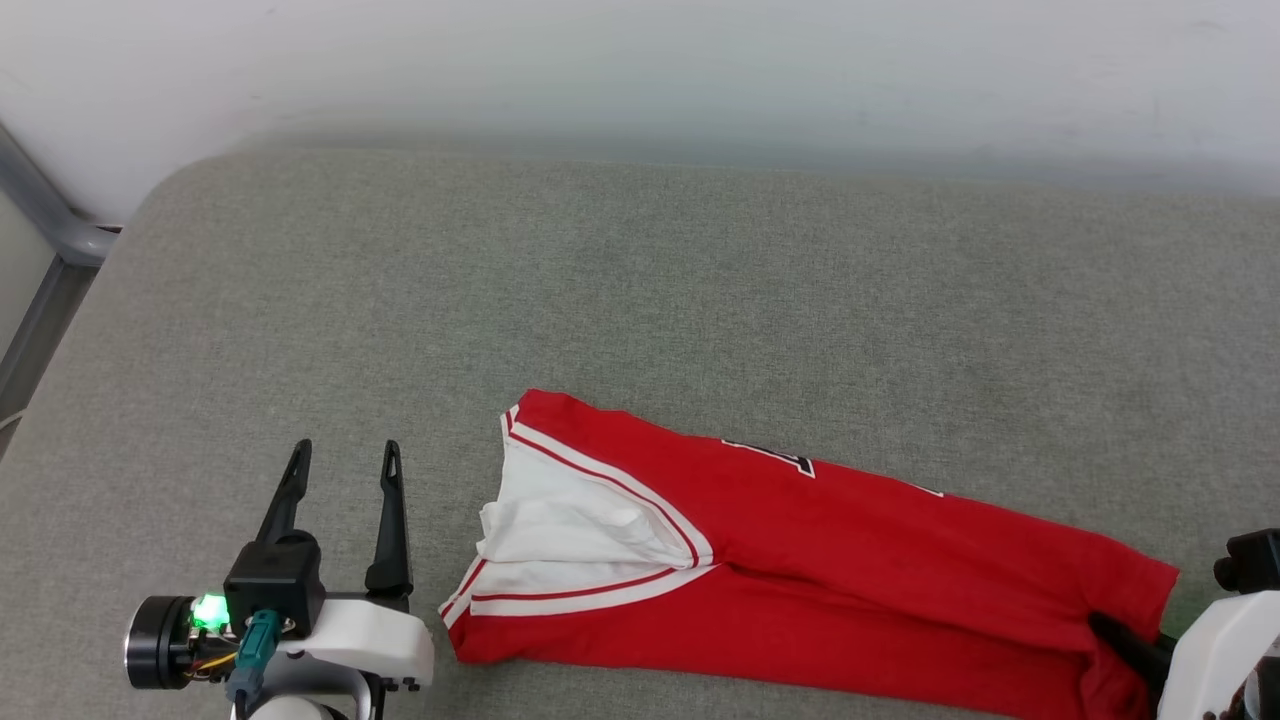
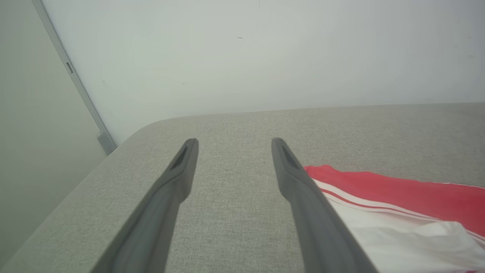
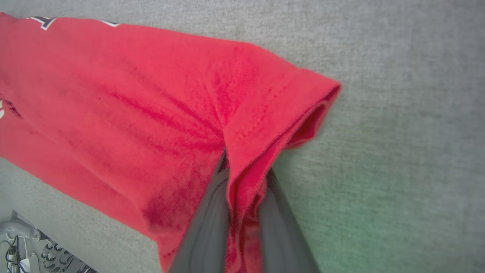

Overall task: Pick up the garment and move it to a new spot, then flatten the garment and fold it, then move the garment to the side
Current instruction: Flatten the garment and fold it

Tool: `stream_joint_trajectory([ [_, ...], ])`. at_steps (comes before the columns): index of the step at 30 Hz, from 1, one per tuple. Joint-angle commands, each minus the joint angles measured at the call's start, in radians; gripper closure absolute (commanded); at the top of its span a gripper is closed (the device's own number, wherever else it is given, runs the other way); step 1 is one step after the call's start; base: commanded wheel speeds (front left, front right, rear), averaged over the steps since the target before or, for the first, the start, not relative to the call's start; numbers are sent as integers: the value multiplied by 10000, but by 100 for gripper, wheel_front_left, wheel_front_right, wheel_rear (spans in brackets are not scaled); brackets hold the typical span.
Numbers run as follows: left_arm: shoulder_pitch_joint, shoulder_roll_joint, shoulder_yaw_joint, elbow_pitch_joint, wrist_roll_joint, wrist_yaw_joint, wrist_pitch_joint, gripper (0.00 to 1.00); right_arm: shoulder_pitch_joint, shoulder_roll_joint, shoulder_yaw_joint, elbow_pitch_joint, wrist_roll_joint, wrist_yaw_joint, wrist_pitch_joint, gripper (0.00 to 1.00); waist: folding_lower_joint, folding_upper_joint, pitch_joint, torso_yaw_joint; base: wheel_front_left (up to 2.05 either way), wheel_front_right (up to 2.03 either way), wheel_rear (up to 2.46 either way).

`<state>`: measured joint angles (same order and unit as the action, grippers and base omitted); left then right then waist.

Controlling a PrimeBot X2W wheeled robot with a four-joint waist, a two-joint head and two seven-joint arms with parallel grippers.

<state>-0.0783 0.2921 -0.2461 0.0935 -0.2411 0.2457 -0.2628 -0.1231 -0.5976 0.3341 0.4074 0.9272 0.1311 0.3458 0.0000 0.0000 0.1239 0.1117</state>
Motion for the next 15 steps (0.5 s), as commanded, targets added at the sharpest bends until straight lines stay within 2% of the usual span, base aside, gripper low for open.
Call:
stream_joint_trajectory([
  [1, 152, -76, 55, 12, 43, -59, -24, 0, 18, 71, 127, 144, -38, -9, -9, 100, 0, 0, -17, -1, 0, 0, 0],
  [8, 398, -393, 511, 66, 649, -437, -24, 0, -85, -673, -74, 595, 85, -16, -336, 100, 0, 0, -172, 8, 0, 0, 0],
  [15, 627, -644, 837, 59, 1026, -746, -25, 0, -153, -1297, -401, 1139, -268, -15, -457, 100, 0, 0, -319, -13, 0, 0, 0],
])
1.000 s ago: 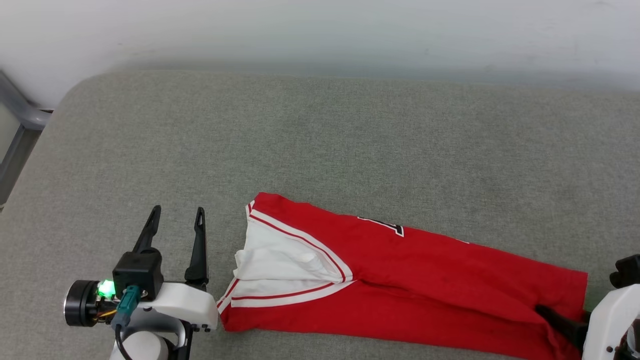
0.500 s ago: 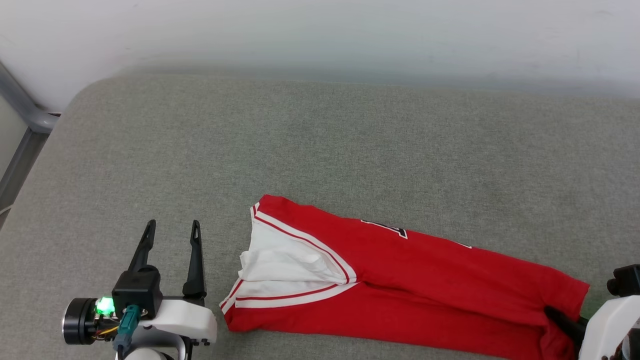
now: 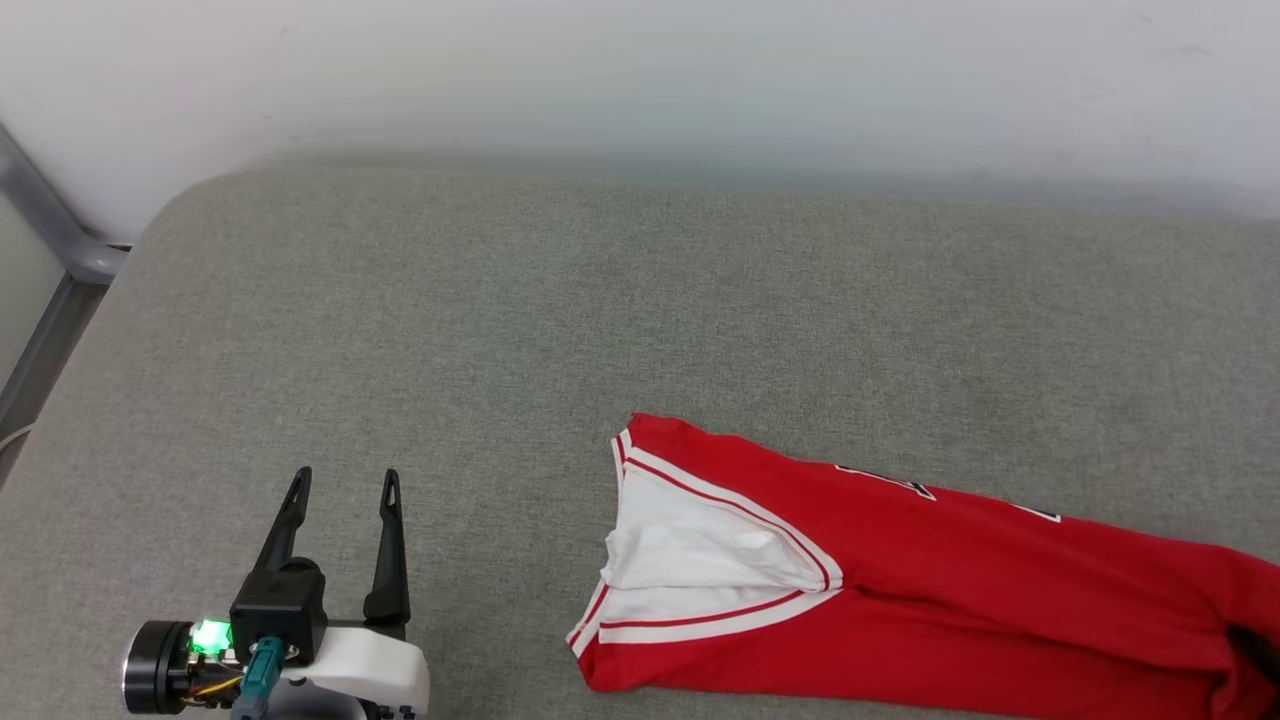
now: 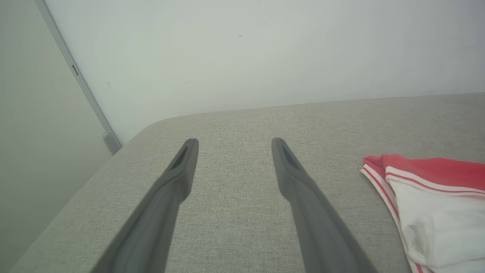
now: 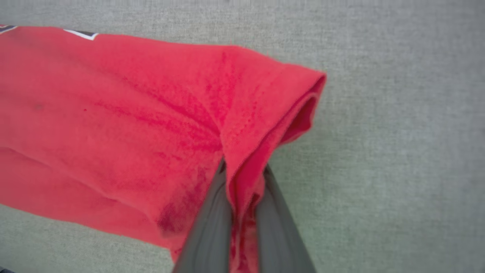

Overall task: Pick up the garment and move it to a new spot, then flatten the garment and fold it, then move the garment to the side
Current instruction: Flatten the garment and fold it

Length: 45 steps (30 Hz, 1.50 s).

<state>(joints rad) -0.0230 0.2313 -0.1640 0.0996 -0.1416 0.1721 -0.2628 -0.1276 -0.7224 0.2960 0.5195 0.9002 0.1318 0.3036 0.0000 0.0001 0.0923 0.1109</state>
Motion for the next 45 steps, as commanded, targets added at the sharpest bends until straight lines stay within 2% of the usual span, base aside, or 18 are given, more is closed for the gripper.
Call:
stream_joint_trajectory([
  [1, 124, -67, 38, -3, 81, -56, -25, 0, -95, -79, -74, 25, 19, -22, -19, 100, 0, -1, -29, -12, 0, 0, 0],
  [7, 365, -222, 201, 83, 251, -300, -25, 0, 307, -121, -345, -815, 462, -18, 134, 100, 0, -1, -225, -93, 0, 0, 0],
  [14, 477, -398, 308, 136, 456, -462, -23, 0, 901, -98, -583, -3119, 1198, -16, 655, 100, 0, -1, -347, -188, 0, 0, 0],
  [19, 361, -499, 329, 194, 619, -578, -25, 0, 641, 393, -510, -4725, 896, -16, 1327, 100, 0, -1, -295, -165, 0, 0, 0],
  [22, 274, -566, 326, 218, 691, -644, -25, 0, 253, 858, -177, -5101, 531, -16, 1804, 100, 0, -1, -232, -125, 0, 0, 0],
  [31, -45, -750, 279, 290, 844, -753, -25, 0, -1614, 2201, 1454, -4543, -730, -16, 2521, 100, 0, -1, 88, 174, 0, 0, 0],
  [35, -173, -838, 294, 345, 900, -814, -23, 0, -2741, 2802, 2481, -3788, -1192, -16, 2528, 100, 0, -1, 254, 284, 0, 0, 0],
  [45, -502, -1025, 266, 409, 987, -909, -23, 0, -4718, 4153, 4119, -1861, -1804, -16, 2429, 100, 0, -1, 698, 447, 0, 0, 0],
])
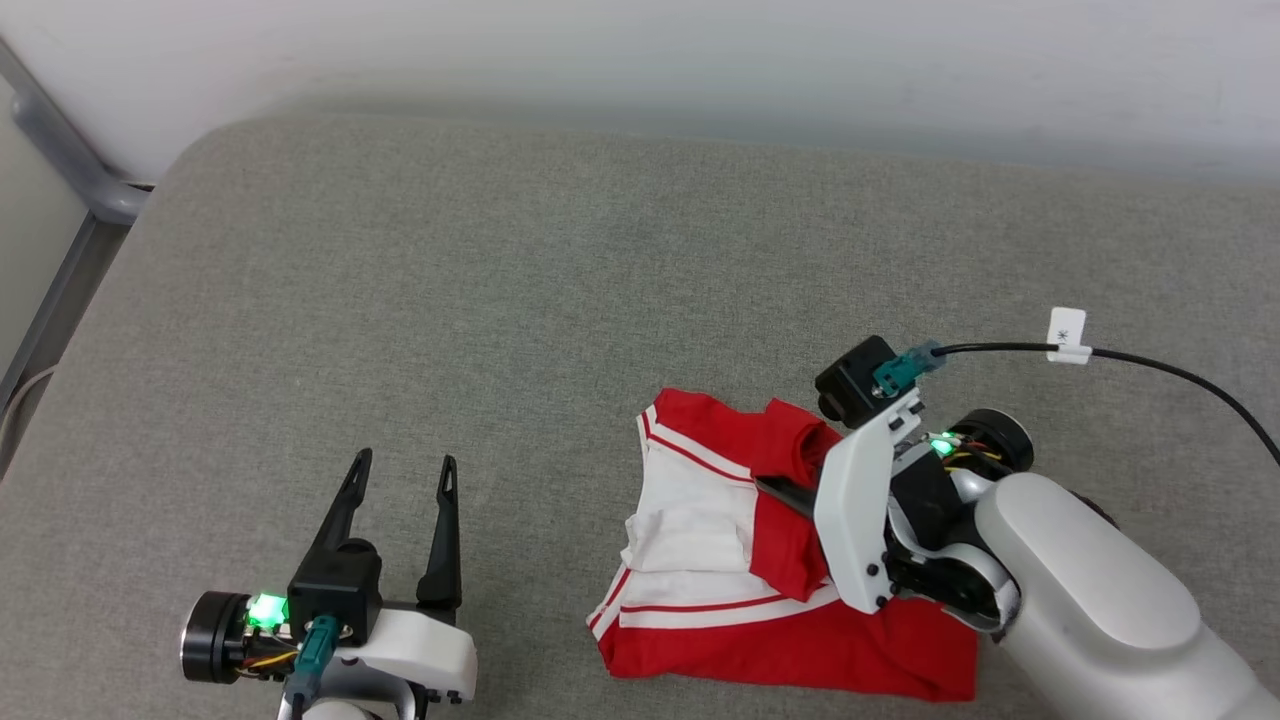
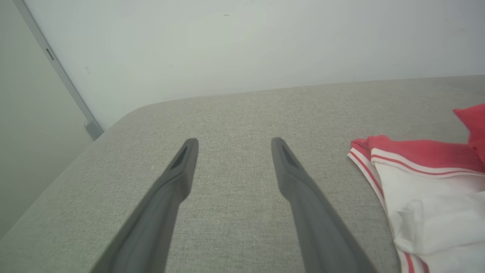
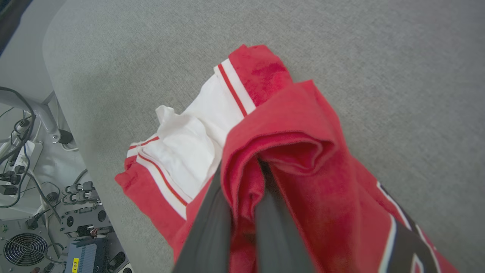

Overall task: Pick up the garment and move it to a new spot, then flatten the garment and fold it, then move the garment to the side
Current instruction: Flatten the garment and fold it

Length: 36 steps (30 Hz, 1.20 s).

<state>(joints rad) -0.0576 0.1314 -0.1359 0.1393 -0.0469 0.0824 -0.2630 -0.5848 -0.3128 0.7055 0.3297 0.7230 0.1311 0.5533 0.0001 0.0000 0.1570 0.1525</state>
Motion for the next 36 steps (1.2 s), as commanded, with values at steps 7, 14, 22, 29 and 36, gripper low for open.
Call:
stream_joint_trajectory([
  [7, -368, -118, -7, 42, 91, -99, -21, 0, -1308, 973, 1019, 1844, -297, -7, -531, 100, -1, 0, 496, 166, 0, 0, 0],
  [14, -520, -214, -10, 127, 149, -146, -23, 0, -1414, 1021, 1802, 3128, -325, -12, -895, 100, -1, 0, 638, 205, 0, 0, 0],
  [22, -323, -189, 78, 300, 176, -145, -21, 0, -1569, 659, 2107, 2642, -39, -10, -2459, 0, -1, 0, 204, -70, 0, 0, 0],
  [29, -93, -106, 201, 319, 156, -120, -21, 0, -1244, -62, 1647, 1639, -569, -9, -3948, 0, -1, 0, -262, -401, 0, 0, 0],
  [36, 155, -20, 278, 279, 171, -105, -21, 0, -409, -470, -529, 782, -2003, -9, -5746, 0, -1, 0, -616, -798, 0, 0, 0],
])
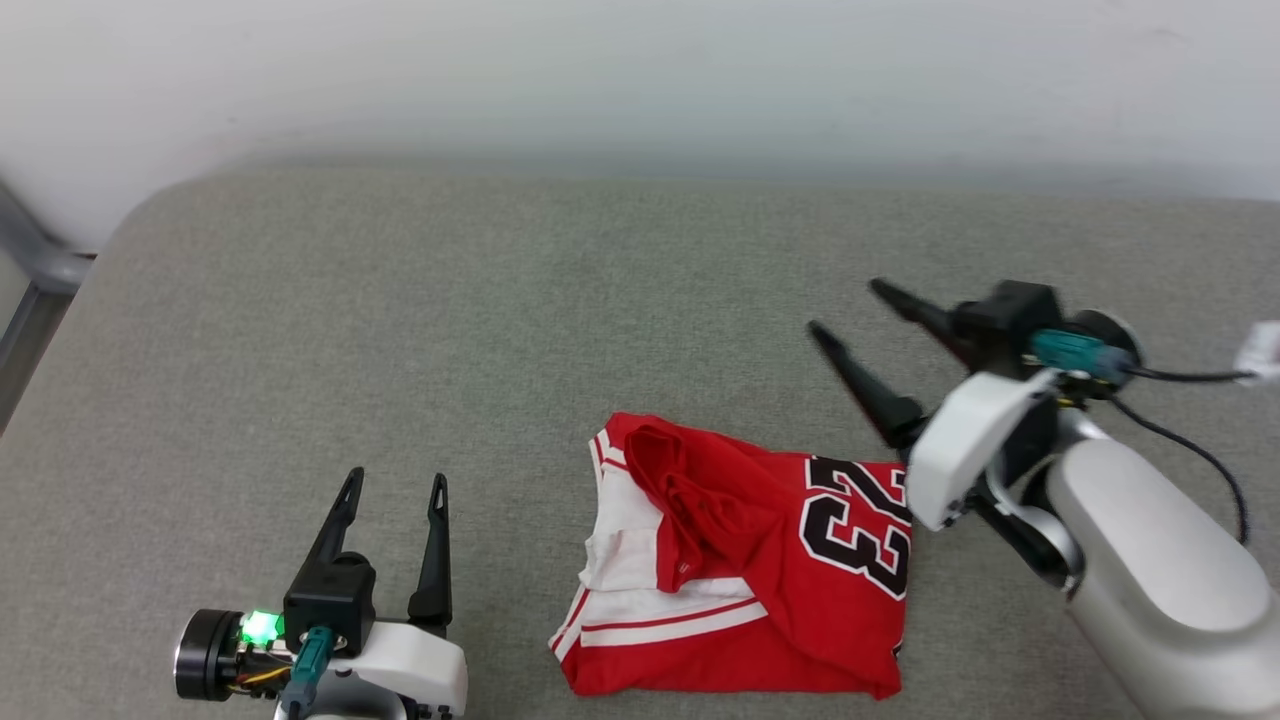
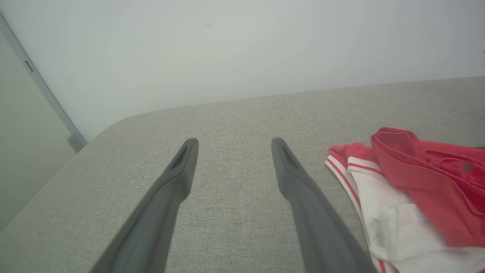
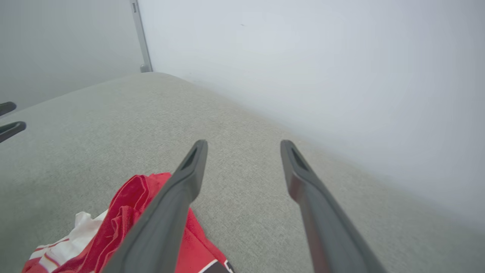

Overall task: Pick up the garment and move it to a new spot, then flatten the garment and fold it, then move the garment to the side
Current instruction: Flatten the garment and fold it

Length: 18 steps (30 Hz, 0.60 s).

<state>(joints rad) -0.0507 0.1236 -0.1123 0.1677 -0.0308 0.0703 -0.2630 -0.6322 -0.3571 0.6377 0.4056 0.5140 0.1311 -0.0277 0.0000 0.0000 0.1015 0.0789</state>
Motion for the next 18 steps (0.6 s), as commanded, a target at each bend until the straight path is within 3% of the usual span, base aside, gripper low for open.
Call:
stream_joint_trajectory([
  [1, 113, 65, 50, -17, 7, 20, -21, 0, 264, -9, -252, -85, -182, -9, -193, 0, 0, 0, -113, -111, 0, 0, 0],
  [11, 516, 114, 158, -162, -100, 12, -21, 0, 2975, 936, -4124, -1330, -1922, -10, -1702, 0, 0, 0, -618, -510, 0, 0, 0],
  [18, 759, 124, 227, -283, -123, 53, -21, 0, 4638, 1704, -5725, -2298, -2633, -9, -2085, 0, 0, 0, -841, -695, 0, 0, 0],
])
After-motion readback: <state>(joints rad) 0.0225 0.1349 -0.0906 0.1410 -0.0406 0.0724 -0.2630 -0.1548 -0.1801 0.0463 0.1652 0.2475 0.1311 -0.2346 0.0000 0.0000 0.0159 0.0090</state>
